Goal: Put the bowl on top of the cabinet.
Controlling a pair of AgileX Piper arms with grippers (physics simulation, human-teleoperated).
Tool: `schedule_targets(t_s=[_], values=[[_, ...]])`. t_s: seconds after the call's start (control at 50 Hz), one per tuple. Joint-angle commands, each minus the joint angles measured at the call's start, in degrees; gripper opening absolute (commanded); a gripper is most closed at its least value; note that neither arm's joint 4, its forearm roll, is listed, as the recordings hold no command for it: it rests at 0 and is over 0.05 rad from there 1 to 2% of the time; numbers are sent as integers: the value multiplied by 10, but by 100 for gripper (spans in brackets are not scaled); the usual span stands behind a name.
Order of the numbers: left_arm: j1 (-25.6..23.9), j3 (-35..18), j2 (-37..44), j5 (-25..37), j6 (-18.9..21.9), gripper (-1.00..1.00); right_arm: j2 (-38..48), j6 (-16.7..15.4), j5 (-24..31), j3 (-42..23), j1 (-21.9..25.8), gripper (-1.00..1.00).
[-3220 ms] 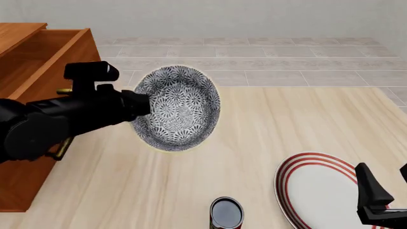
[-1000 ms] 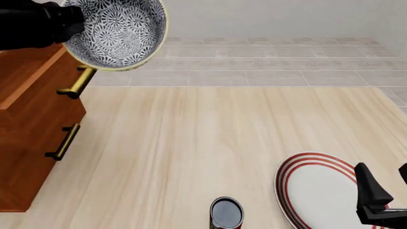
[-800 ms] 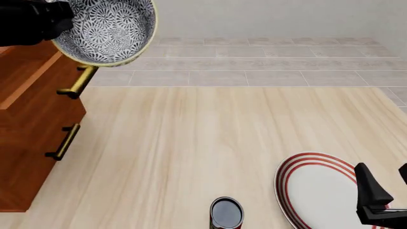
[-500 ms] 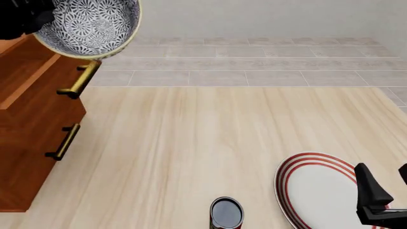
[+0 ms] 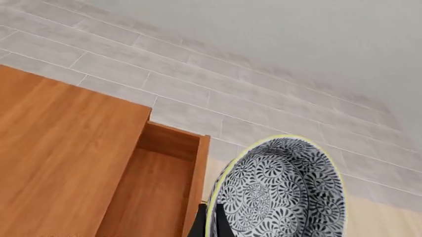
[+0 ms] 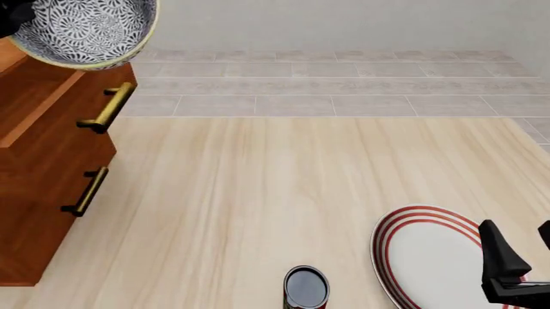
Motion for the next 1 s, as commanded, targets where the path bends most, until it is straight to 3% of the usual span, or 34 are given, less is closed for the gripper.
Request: schedule_targets(t_s=[0.02, 1.0], values=[[30, 1, -12, -4, -1, -100, 0, 0, 1, 0, 0, 100], [153, 9, -52, -4, -42, -100, 24, 16, -21, 0, 3, 100]])
